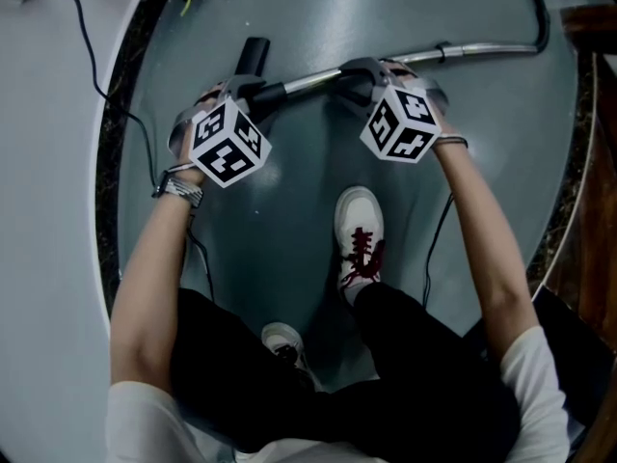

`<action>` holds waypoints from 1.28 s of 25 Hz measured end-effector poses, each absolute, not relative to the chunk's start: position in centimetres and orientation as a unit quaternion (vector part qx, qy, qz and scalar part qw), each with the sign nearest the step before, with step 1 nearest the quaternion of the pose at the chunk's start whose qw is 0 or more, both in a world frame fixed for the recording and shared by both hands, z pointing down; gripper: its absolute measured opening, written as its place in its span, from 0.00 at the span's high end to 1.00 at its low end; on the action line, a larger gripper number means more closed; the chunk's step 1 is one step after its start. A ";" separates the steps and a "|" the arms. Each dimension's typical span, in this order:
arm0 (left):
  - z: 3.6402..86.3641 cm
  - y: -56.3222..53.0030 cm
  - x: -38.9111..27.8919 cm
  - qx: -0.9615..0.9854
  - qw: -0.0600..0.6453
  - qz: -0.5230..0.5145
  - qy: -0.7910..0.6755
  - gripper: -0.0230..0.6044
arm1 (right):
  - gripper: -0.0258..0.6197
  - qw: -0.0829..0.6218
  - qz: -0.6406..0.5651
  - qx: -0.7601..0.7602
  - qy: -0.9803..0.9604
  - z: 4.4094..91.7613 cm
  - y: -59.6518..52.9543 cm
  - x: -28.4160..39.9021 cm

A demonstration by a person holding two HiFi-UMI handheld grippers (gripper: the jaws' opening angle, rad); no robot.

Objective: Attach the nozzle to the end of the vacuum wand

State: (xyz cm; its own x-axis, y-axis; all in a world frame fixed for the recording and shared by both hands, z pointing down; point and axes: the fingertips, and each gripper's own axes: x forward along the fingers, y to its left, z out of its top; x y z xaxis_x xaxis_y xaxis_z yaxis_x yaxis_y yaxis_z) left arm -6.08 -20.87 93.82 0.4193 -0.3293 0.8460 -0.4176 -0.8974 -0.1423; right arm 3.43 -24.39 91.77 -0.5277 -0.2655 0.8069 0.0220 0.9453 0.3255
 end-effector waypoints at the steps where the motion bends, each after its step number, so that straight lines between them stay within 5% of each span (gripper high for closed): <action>1: 93.5 -20.9 -6.1 0.842 0.043 0.488 -0.227 0.66 | 0.71 0.482 -0.154 0.072 -0.860 91.6 -24.1 3.5; 12: 90.1 -20.9 -6.7 0.844 0.038 0.458 -0.277 0.96 | 0.90 0.462 -0.181 0.122 -0.860 88.4 -22.6 3.8; 32: 73.3 -21.6 -4.3 0.914 0.001 0.165 -0.372 0.96 | 0.92 0.191 -0.055 0.306 -0.931 74.4 -22.5 2.5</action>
State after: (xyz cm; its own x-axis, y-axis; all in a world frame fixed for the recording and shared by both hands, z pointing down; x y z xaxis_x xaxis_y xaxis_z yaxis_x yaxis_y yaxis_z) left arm -4.26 -21.55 73.26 0.6693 -0.6787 0.3022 -0.6795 -0.7237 -0.1206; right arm 2.50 -22.47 74.44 -0.7403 -0.5899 0.3223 -0.5482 0.8073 0.2185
